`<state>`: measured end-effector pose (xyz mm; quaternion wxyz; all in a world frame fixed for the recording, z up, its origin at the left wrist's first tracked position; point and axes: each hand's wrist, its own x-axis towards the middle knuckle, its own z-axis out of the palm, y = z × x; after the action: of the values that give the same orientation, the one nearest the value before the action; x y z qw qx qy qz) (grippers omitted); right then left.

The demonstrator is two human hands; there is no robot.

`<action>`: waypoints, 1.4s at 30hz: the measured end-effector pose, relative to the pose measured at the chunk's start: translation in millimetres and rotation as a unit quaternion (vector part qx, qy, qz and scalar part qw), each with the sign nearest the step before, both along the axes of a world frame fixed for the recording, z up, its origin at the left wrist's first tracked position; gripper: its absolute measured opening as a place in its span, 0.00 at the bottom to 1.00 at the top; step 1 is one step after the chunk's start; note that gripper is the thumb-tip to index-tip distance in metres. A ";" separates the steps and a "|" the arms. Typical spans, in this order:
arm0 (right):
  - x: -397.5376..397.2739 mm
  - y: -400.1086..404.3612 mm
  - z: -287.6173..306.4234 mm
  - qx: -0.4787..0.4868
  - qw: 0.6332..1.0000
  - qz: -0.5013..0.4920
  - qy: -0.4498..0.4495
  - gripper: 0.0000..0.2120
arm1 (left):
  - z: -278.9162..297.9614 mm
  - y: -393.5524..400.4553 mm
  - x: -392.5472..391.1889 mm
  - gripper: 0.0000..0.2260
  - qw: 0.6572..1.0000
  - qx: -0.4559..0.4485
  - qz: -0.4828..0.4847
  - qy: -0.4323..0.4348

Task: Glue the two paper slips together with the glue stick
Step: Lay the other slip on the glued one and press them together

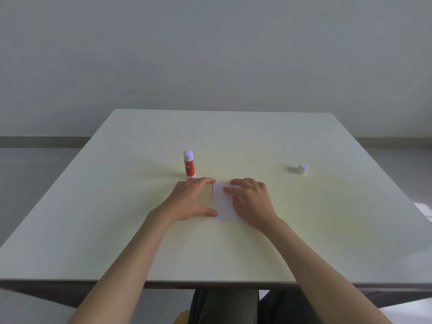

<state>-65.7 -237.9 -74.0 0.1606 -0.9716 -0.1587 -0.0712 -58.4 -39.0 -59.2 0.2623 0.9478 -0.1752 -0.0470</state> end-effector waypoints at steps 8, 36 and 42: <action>-0.8 -0.6 -0.1 0.020 1.000 0.003 0.007 0.18 | 3.5 0.7 7.4 0.43 0.999 0.016 -0.035 0.014; -2.7 0.3 5.2 0.037 0.999 -0.013 -0.005 0.19 | 0.2 -0.2 11.5 0.28 0.990 0.101 -0.076 -0.055; -2.9 3.6 8.4 -0.027 1.000 -0.007 0.008 0.22 | 3.7 -1.7 9.4 0.29 0.990 0.115 -0.069 -0.049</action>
<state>-68.6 -234.3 -65.6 0.1355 -0.9771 -0.1525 -0.0606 -49.0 -40.7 -55.4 0.1390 0.9583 -0.2466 -0.0378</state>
